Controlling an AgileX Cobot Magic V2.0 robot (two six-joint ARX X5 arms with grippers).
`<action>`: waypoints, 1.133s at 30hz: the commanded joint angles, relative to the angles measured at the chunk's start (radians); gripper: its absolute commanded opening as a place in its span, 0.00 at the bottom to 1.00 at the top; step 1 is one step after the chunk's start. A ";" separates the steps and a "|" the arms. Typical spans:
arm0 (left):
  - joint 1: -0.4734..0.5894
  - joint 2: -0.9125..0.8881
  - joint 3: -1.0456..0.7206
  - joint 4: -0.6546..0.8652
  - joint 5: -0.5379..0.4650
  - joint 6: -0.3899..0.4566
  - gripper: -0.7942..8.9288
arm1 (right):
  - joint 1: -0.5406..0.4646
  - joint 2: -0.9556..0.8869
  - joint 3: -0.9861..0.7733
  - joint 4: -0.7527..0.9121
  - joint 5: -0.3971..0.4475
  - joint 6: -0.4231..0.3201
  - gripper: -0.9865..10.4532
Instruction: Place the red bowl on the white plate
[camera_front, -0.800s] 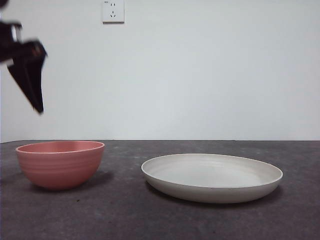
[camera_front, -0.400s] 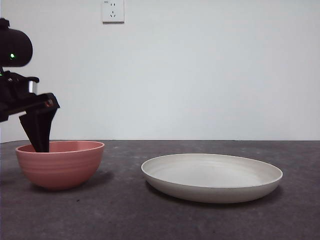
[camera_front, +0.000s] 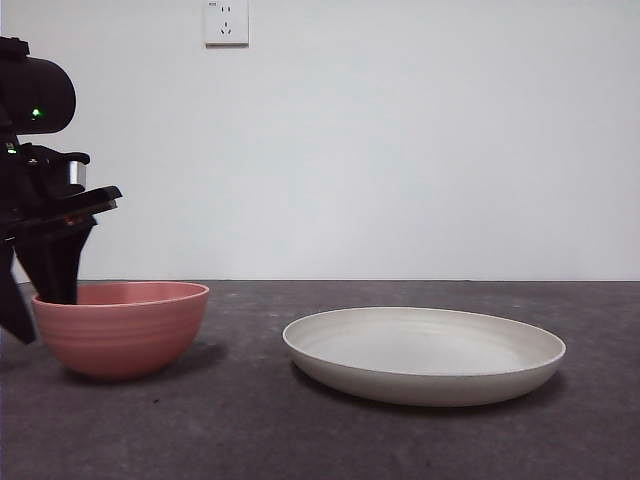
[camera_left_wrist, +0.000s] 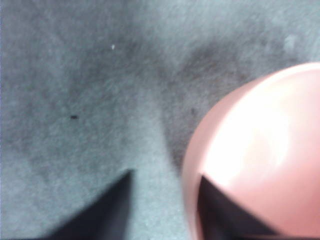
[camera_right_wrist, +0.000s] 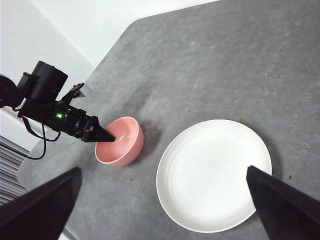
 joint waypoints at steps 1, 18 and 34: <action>-0.008 0.013 0.022 0.003 0.001 0.014 0.10 | 0.000 0.005 0.017 0.006 -0.004 -0.011 0.57; -0.156 0.015 0.220 -0.195 0.000 -0.016 0.10 | 0.001 0.006 0.017 0.006 -0.004 -0.012 0.57; -0.439 0.335 0.816 -0.419 -0.024 -0.046 0.10 | 0.001 0.006 0.017 0.006 -0.004 -0.011 0.57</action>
